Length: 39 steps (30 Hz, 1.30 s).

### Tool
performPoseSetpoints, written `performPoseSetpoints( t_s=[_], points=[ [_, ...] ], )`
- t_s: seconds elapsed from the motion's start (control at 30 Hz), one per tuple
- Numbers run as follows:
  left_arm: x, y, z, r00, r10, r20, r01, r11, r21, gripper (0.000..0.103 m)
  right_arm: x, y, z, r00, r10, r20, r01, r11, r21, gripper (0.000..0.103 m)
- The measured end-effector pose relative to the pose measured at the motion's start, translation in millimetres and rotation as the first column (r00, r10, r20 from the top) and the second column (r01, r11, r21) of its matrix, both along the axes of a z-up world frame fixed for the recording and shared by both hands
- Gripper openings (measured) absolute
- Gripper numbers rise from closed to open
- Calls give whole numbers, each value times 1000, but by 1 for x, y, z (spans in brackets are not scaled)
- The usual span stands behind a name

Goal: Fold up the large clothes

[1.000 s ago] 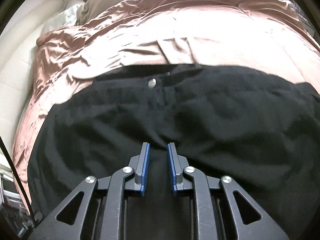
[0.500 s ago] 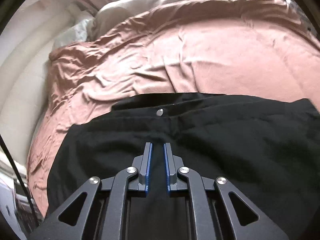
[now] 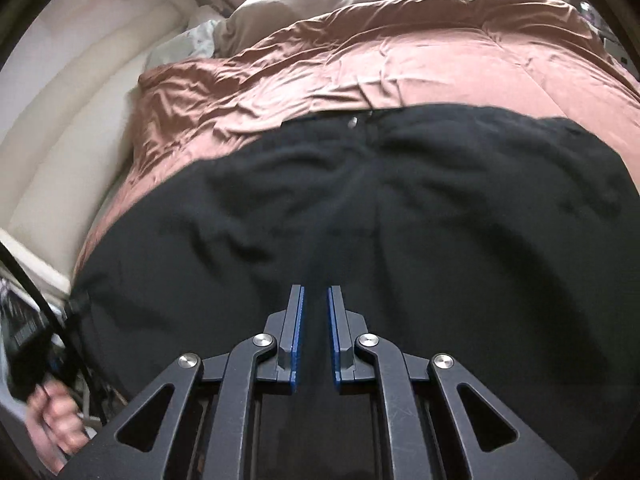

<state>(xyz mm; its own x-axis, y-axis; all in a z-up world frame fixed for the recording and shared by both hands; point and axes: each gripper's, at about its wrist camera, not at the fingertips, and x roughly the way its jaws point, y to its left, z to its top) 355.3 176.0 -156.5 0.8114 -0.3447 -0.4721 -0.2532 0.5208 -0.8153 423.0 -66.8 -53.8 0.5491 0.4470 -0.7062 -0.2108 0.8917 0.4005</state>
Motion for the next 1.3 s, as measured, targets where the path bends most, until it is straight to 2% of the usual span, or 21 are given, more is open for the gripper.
performPoseSetpoints(
  t_s=[0.37,0.6,0.73,0.83,0.9,0.93,1.03,1.17,1.3],
  points=[
    [22,-32,51,990,-94,106,90,995,38,12,-67,-4,-32,999,-36,-32,36,999,2,7],
    [37,-70,74,973,-178,145,167,982,85,11,-60,12,-44,998,-10,-62,7,999,-49,7],
    [48,-100,90,957,-240,164,223,968,118,11,-59,2,-45,996,-20,-92,22,1000,19,7],
    [53,-124,102,940,-291,179,269,953,138,11,-65,-15,-37,993,-41,-111,53,992,113,7],
    [59,-143,111,926,-330,185,304,940,157,11,-80,-31,-18,997,-53,-57,62,986,152,7],
    [60,-151,115,919,-348,188,319,933,166,11,-86,-40,-7,998,-62,-30,66,981,181,11],
    [65,-178,124,900,-394,185,361,913,188,11,-110,-77,24,993,-115,33,102,958,268,11],
    [74,-217,126,878,-450,166,414,886,209,11,-148,-140,52,971,-219,101,171,922,348,11],
    [92,-259,117,856,-503,122,472,855,213,11,-188,-198,57,943,-310,121,238,882,406,11]
  ],
)
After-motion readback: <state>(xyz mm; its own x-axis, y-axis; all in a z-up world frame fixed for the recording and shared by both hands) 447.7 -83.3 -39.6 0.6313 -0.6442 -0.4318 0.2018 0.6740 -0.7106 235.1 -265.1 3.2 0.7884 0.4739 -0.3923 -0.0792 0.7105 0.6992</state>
